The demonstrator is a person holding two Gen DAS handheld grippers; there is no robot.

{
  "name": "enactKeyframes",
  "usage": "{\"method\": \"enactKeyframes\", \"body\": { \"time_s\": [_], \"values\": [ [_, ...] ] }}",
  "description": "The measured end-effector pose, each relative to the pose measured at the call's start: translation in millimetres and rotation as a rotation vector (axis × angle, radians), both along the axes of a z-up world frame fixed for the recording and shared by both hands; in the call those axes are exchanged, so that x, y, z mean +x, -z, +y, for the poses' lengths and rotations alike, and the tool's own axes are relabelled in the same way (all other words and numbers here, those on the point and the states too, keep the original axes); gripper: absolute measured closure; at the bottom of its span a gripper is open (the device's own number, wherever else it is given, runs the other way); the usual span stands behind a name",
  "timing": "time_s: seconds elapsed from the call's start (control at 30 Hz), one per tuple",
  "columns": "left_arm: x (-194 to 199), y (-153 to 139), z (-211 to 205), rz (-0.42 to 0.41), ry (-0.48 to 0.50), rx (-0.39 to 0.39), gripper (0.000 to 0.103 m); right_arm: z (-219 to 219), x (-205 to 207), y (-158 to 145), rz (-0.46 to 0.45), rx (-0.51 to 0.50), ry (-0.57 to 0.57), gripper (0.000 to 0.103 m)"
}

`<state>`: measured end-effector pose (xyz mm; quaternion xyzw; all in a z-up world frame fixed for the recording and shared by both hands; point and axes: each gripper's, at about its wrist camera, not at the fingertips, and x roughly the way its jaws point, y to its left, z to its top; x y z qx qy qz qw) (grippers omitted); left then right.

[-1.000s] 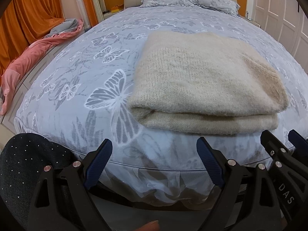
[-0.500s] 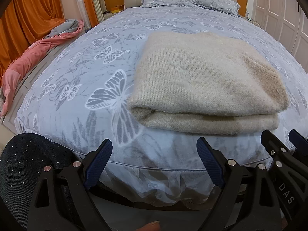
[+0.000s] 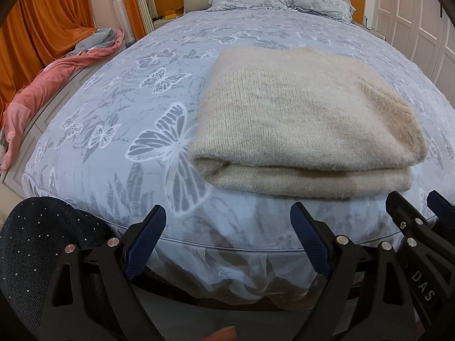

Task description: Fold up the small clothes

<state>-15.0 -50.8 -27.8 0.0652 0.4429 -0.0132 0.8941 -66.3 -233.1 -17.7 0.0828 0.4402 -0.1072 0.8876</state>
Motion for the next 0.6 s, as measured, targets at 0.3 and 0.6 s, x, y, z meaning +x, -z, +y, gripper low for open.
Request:
{"method": "enactKeyframes", "body": {
  "time_s": [0.3,0.6],
  "values": [
    [-0.5,0.1,-0.4,0.004,-0.001,0.001,0.016,-1.8,0.6,-0.7,0.003,-0.003,0.003,0.033],
    [0.9,0.8,2.1,-0.001,-0.013,0.002,0.016,-3.1,0.5,-1.3,0.001,-0.005,0.002,0.033]
  ]
}}
